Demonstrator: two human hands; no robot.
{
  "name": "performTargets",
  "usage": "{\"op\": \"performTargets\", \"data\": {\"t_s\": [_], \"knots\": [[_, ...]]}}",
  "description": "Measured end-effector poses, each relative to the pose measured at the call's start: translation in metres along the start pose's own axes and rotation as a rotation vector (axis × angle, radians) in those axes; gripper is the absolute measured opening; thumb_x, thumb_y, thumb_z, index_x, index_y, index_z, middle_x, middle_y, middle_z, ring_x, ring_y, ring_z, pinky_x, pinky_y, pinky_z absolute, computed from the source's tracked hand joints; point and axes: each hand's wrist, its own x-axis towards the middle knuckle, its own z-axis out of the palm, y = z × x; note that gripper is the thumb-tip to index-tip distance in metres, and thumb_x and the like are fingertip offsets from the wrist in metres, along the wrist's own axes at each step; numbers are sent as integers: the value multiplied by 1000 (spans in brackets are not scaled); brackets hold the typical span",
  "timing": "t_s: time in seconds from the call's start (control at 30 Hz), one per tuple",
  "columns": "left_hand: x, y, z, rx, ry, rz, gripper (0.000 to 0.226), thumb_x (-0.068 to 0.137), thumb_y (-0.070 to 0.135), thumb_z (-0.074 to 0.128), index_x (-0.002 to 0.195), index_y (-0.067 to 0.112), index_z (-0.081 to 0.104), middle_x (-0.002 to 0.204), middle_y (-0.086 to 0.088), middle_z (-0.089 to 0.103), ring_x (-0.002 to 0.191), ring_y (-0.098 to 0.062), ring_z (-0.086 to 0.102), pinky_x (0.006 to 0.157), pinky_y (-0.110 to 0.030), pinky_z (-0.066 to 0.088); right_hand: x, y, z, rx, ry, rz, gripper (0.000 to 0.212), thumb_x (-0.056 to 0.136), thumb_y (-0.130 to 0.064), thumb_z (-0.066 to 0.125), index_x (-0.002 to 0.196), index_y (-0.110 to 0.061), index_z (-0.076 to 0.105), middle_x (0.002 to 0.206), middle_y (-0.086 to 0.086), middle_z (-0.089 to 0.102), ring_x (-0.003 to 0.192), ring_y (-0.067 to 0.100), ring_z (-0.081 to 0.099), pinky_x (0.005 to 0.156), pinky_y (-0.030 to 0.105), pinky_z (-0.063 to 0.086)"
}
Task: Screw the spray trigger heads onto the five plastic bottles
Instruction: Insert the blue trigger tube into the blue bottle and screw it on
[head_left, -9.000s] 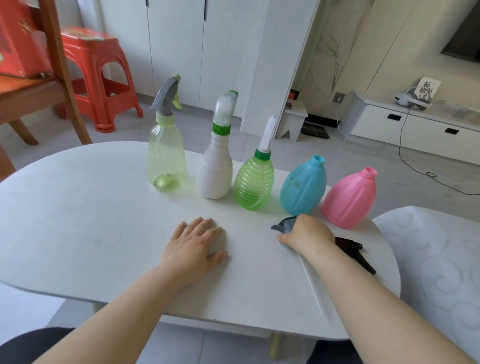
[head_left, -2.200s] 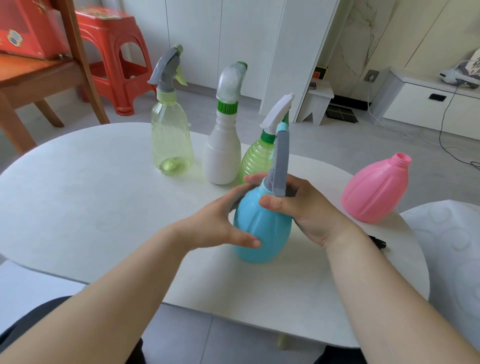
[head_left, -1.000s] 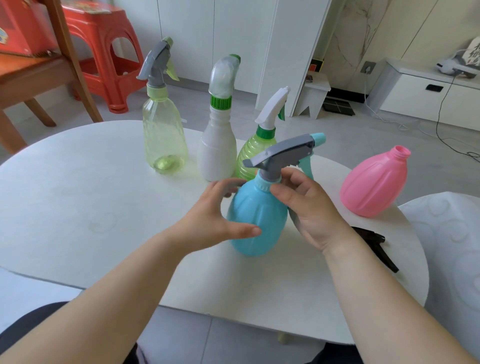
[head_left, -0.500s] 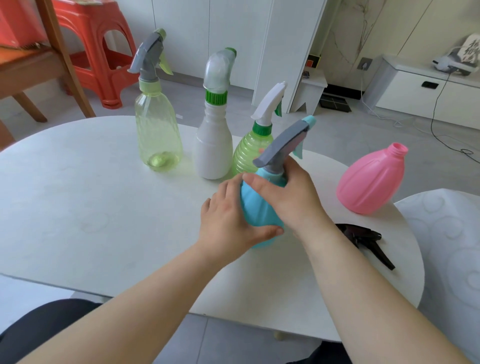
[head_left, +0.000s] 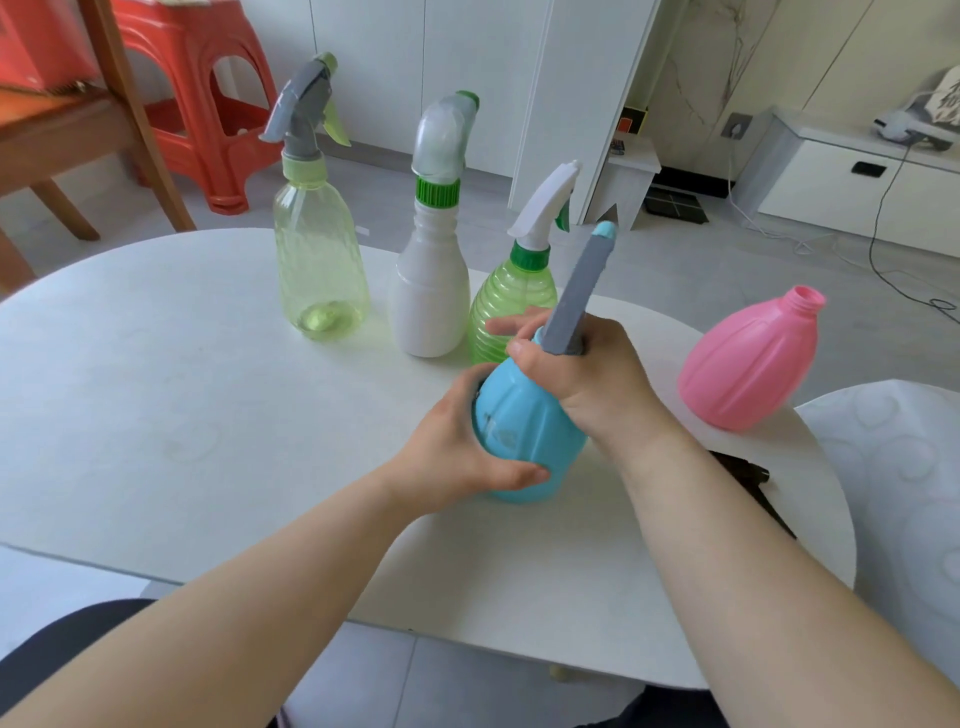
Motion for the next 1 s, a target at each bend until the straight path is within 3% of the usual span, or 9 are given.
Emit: {"op": "performTargets", "data": {"t_s": [0.1,0.17,0.23,0.3,0.47,0.57,0.67,0.8,1.0], "knots": [[-1,0,3,40,58,-3,75,29,50,66,97,47,36,100,18,55,91,5,55,68,-5,45,-2,4,11,-96,261,20,7,73,-21,62,69,-16,66,92,11,72,89,21,63,86,34,49],[-1,1,5,60,69,1,84,28,50,67,106,39,36,105,10,56,96,-5,56,78,-16,48,-2,2,13,-154,236,54,20,73,-23,61,81,-5,66,94,16,70,92,31,61,87,44,48],[0,3,1,84,72,-5,91,29,47,73,111,34,35,109,5,55,104,-12,54,86,-28,49,0,-3,7,-88,93,77,7,75,-20,61,69,-18,65,98,12,71,96,27,62,89,42,49],[2,4,-7,137,12,-4,96,34,43,77,119,27,35,116,3,52,114,-13,48,94,-30,44,1,-7,-5,-18,-98,73,25,75,-14,61,56,-31,63,96,-6,70,97,12,62,90,31,47],[5,8,-16,63,-197,12,102,38,34,79,129,23,32,124,1,52,114,-12,52,93,-27,47,3,-6,-17,-38,-368,11,11,64,-21,57,69,-29,64,107,-22,59,106,-6,54,87,11,43],[4,6,-8,20,-142,10,107,35,38,75,131,23,30,121,-4,56,110,-16,56,91,-36,50,3,-6,-11,-21,-290,5,4,67,-21,59,64,-24,60,105,-17,61,90,-20,53,74,-1,39],[4,2,-4,30,-57,13,95,37,32,78,122,29,35,112,3,58,102,-11,58,82,-23,51,-1,-3,-4,-45,-143,-36,20,77,-9,61,61,-21,55,102,-7,64,79,-30,47,75,-5,32],[4,1,-2,48,-8,0,89,29,43,73,110,38,37,103,13,58,95,-2,57,73,-11,49,-5,-1,8,-176,79,-33,32,77,-13,59,53,-29,46,89,-12,63,80,-27,44,112,41,20],[2,-4,6,89,100,40,74,43,27,82,96,50,36,95,24,54,91,8,53,66,-1,42,-5,-5,22,-305,372,-16,33,75,-19,55,52,-37,39,103,-4,69,120,15,48,111,47,15]]}}
